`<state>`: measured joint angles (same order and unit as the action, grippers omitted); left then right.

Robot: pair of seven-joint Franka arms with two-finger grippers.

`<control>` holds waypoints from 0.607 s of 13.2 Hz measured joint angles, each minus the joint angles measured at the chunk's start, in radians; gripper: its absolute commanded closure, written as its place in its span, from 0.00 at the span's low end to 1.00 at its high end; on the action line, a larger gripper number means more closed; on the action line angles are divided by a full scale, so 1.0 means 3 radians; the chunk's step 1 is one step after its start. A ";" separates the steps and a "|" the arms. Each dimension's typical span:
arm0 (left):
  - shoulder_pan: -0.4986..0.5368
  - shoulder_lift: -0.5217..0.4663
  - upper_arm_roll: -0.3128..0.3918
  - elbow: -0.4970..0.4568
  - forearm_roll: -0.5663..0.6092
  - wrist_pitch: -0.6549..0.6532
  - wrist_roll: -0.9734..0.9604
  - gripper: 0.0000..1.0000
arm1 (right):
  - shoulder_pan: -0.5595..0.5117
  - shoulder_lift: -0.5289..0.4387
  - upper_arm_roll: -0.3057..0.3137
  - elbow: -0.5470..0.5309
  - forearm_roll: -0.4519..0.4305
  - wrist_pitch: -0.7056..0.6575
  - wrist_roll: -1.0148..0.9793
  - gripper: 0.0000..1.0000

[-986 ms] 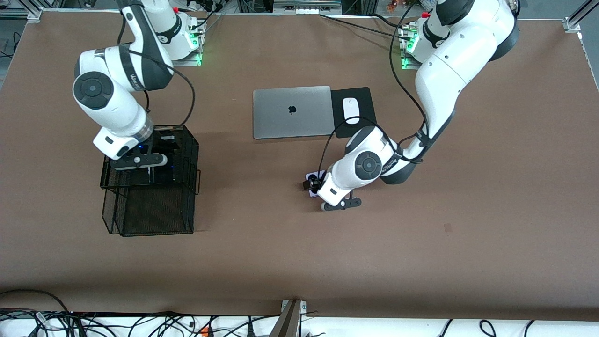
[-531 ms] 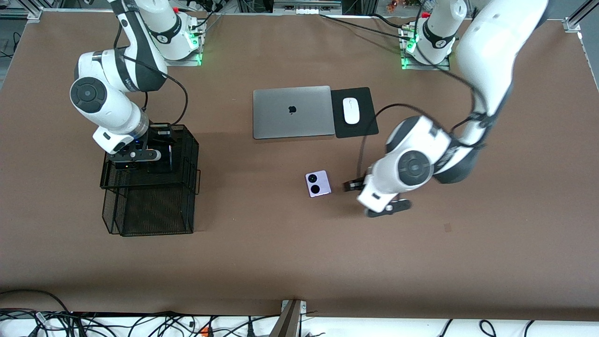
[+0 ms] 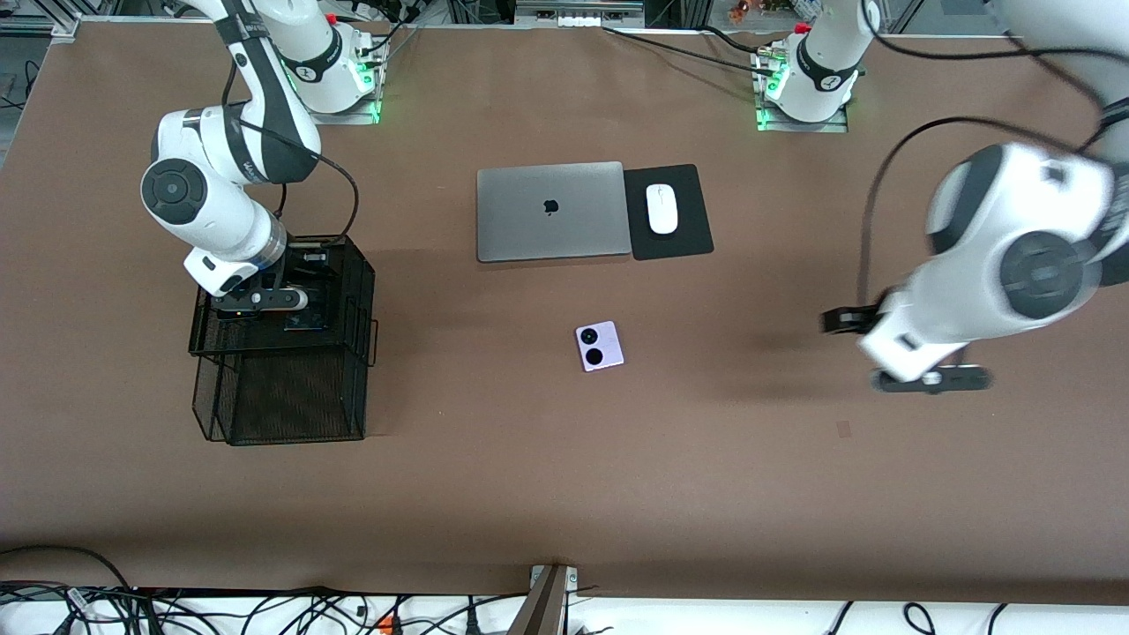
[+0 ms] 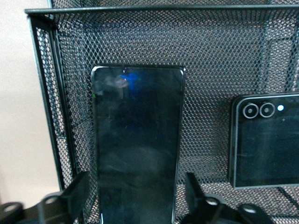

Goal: Place phones with both arms
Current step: 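Release the tall phone into the basket while the left gripper returns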

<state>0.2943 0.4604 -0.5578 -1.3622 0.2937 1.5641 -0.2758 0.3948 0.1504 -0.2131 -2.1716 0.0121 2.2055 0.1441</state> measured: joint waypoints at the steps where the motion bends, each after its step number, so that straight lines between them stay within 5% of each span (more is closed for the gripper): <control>1: 0.0127 -0.0102 -0.0004 0.0000 -0.0011 -0.0024 0.0190 0.00 | -0.0001 0.0000 -0.0005 0.0008 0.0005 -0.0001 -0.0001 0.00; 4: 0.0306 -0.0422 0.0170 0.0001 -0.0256 -0.0062 0.0765 0.00 | -0.0002 -0.0003 -0.0054 0.0141 0.0007 -0.0180 -0.0009 0.00; 8: -0.0551 -0.0832 0.1614 -0.0039 -0.0830 -0.0177 0.1152 0.00 | -0.0002 -0.0029 -0.0070 0.0735 0.0007 -0.0906 -0.0013 0.00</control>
<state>0.1289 0.2108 -0.0737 -1.3740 0.0449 1.5110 0.0697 0.3943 0.1418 -0.2340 -1.9511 0.0142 1.9338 0.1403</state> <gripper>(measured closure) 0.000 0.000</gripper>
